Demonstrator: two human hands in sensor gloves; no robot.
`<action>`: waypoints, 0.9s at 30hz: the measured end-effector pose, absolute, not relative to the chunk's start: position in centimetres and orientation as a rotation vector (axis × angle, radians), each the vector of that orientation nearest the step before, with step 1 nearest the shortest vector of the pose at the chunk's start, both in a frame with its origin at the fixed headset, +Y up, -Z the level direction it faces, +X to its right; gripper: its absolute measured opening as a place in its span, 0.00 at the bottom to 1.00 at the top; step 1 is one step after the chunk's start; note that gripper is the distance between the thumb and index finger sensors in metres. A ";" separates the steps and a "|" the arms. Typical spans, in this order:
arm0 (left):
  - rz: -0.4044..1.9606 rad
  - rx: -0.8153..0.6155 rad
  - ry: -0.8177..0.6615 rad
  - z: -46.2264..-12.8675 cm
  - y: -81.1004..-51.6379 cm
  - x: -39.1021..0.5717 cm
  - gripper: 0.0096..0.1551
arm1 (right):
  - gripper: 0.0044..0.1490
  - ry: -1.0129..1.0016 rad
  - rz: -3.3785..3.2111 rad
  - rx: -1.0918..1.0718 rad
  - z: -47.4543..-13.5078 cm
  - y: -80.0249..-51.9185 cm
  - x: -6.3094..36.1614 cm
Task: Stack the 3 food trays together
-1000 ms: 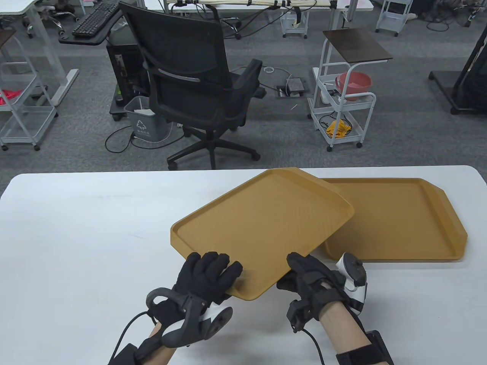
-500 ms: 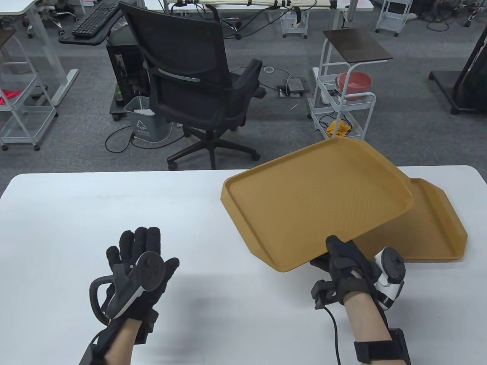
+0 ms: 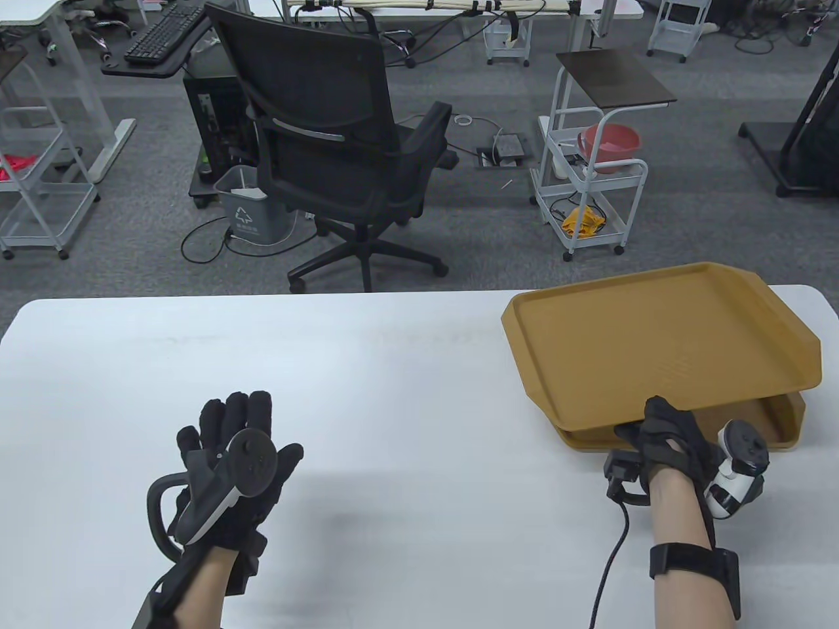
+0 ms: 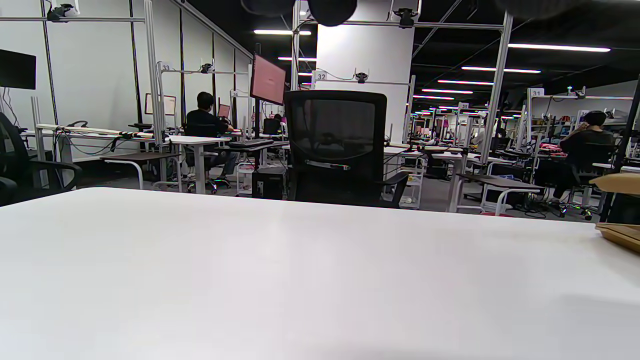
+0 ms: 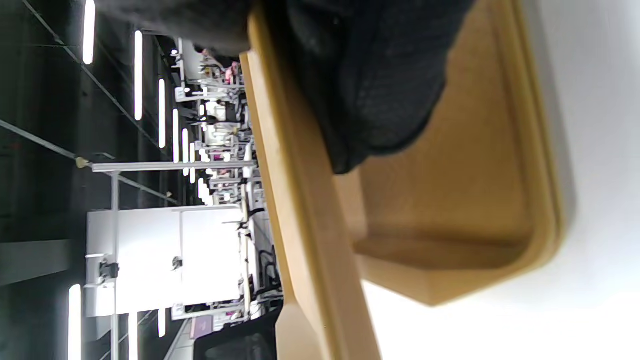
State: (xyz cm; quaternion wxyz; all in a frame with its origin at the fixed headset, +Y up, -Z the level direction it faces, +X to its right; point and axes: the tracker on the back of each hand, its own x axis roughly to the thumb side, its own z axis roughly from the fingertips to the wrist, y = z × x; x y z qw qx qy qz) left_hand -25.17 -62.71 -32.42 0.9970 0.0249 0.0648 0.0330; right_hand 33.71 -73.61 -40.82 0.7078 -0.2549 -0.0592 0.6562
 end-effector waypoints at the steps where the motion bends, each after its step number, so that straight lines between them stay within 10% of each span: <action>1: 0.067 0.047 0.132 -32.5 -62.7 -25.2 0.52 | 0.39 -0.128 1.450 -0.576 -40.9 -73.9 33.8; 27: 0.059 0.009 0.128 -32.6 -63.1 -25.2 0.52 | 0.43 0.088 1.521 -0.884 -41.7 -78.2 36.1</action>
